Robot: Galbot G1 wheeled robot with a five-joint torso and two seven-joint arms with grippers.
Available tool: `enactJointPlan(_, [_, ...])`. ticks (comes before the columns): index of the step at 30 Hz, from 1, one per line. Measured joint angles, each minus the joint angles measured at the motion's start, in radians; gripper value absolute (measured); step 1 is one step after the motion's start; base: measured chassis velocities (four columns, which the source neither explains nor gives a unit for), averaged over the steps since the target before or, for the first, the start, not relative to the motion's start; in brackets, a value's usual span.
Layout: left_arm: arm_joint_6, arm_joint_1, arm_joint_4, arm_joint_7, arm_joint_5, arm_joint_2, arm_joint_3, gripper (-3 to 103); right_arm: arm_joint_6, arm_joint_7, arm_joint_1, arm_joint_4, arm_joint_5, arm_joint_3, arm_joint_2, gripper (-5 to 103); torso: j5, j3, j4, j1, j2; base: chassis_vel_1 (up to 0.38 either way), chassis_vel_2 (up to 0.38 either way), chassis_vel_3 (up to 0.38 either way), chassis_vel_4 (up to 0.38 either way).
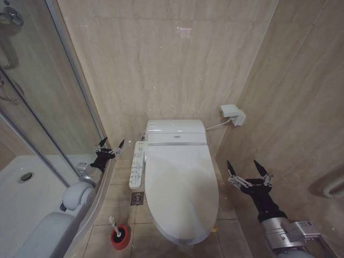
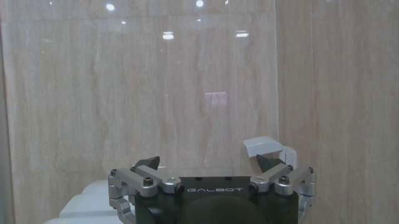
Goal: Open the toilet lid, clean the toilet bowl with a toilet brush, close the toilet lid, and flush.
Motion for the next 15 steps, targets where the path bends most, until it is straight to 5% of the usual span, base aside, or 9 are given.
enactJointPlan(15, [-0.094, -0.401, 0.418, 0.070, -0.016, -0.056, 0.295, 95, 0.000, 0.000, 0.000, 0.000, 0.000, 0.000, 0.000, 100, 0.0002, 0.000, -0.0001, 0.000, 0.000, 0.000, 0.000, 0.000, 0.000])
